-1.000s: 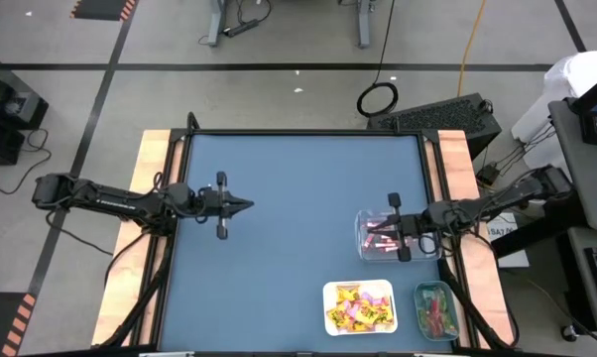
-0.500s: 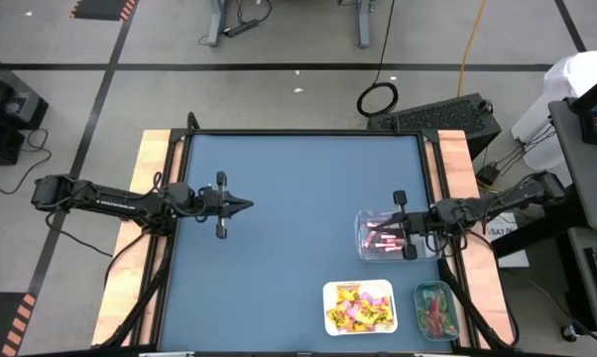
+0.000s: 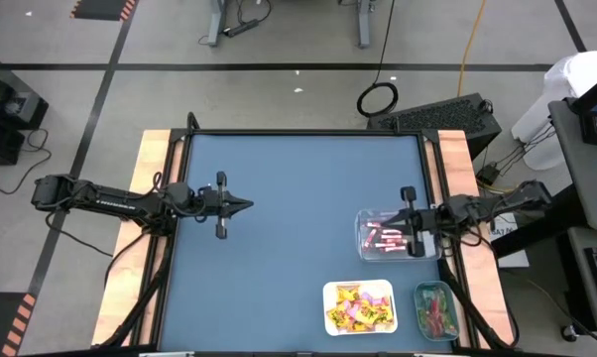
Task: Sort candy
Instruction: Return to Home Position
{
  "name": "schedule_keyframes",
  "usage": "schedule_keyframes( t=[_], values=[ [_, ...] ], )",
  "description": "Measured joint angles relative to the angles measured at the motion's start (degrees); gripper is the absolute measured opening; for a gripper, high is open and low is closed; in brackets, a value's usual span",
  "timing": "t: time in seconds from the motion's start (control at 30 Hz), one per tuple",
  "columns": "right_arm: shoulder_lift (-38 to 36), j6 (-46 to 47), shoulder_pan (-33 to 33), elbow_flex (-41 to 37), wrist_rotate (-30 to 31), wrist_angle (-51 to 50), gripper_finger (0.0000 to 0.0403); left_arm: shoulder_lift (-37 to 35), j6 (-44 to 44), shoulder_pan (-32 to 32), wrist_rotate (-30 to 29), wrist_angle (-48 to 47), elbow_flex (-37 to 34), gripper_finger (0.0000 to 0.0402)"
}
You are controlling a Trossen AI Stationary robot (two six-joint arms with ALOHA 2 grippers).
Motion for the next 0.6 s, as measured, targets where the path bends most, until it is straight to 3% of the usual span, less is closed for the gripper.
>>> schedule_keyframes(
  t=[0.23,0.6],
  values=[
    [-6.36,3.22,0.00,0.00,0.26,-5.65,0.0000,0.00,0.00,0.00,0.02,0.00,0.00,0.0004],
    [-6.34,5.81,-0.41,0.02,1.90,-6.92,0.0000,0.02,-1.11,0.00,0.63,1.38,0.00,0.0004]
  ],
)
